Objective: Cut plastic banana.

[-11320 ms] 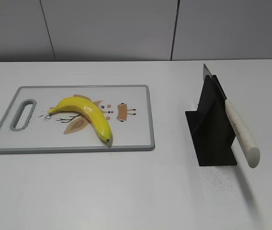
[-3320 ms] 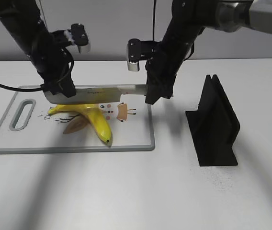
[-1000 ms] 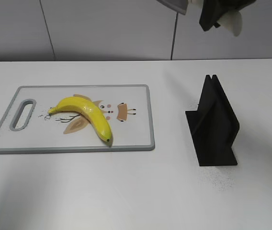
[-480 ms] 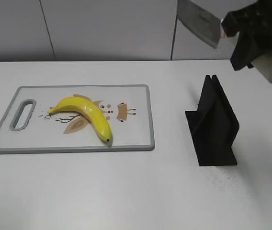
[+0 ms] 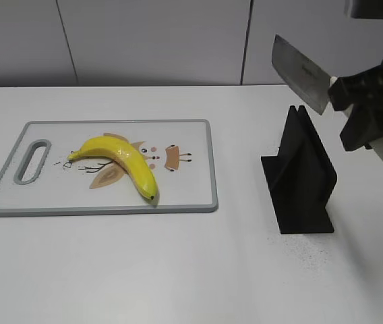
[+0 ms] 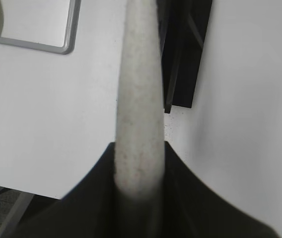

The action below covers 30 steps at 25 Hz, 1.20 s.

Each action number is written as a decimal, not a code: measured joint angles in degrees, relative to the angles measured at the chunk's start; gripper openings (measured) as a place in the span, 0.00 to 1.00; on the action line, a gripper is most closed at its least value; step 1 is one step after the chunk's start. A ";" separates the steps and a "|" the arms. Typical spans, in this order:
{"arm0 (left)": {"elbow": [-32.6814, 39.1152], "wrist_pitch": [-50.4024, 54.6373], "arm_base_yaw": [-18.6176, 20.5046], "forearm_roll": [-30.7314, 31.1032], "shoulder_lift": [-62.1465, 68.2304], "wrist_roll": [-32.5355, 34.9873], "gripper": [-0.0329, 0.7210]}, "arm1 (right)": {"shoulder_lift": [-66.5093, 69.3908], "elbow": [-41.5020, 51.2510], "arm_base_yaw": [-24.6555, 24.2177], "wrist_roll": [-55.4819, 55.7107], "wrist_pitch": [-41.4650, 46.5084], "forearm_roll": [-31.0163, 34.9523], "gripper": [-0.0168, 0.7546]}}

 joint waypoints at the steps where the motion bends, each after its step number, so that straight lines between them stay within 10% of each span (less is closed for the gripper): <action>1: 0.81 0.00 0.00 0.00 -2.01 -0.37 0.79 | -0.45 0.91 0.00 0.59 -0.49 0.00 0.23; 30: 10.50 -7.39 0.00 3.44 -21.14 -8.95 0.73 | -4.02 8.06 0.00 9.13 -7.64 -1.21 0.23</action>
